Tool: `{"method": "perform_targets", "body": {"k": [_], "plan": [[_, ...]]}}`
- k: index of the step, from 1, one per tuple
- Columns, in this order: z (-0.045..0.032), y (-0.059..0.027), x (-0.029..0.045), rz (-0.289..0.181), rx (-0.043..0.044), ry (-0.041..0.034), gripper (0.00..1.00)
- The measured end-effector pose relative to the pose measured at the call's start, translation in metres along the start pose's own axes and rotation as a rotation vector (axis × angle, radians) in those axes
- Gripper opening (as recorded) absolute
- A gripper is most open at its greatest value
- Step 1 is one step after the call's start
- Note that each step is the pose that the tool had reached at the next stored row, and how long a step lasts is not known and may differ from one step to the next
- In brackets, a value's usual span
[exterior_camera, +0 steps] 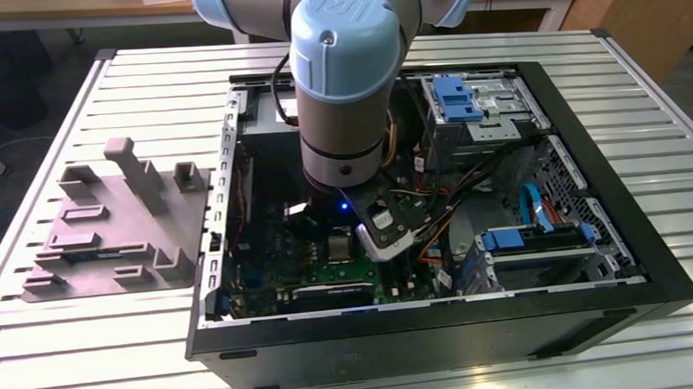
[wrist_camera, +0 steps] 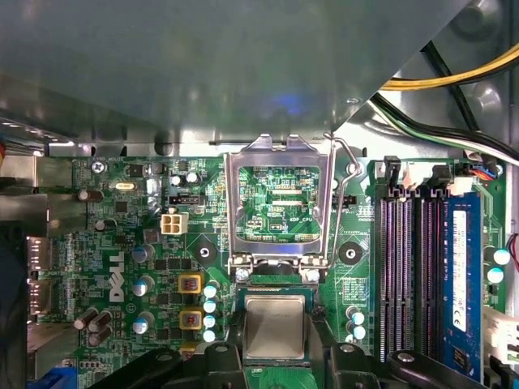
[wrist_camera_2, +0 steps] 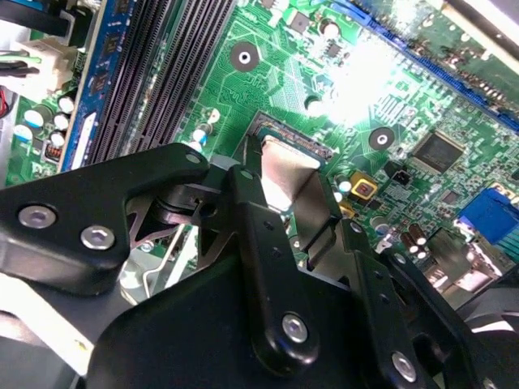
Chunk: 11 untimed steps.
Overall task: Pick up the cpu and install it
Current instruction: 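Place the cpu into insertion slot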
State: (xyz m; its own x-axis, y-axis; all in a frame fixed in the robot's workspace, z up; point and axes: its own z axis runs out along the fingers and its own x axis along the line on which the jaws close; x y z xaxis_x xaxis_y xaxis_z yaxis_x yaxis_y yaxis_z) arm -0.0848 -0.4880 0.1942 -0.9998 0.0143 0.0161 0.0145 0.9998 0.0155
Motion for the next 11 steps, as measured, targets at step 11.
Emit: {"method": "perform_targets", "body": {"k": [11], "plan": [[0.0016, 0.0, 0.0, 0.0, -0.0145, 0.0007, 0.51]]}}
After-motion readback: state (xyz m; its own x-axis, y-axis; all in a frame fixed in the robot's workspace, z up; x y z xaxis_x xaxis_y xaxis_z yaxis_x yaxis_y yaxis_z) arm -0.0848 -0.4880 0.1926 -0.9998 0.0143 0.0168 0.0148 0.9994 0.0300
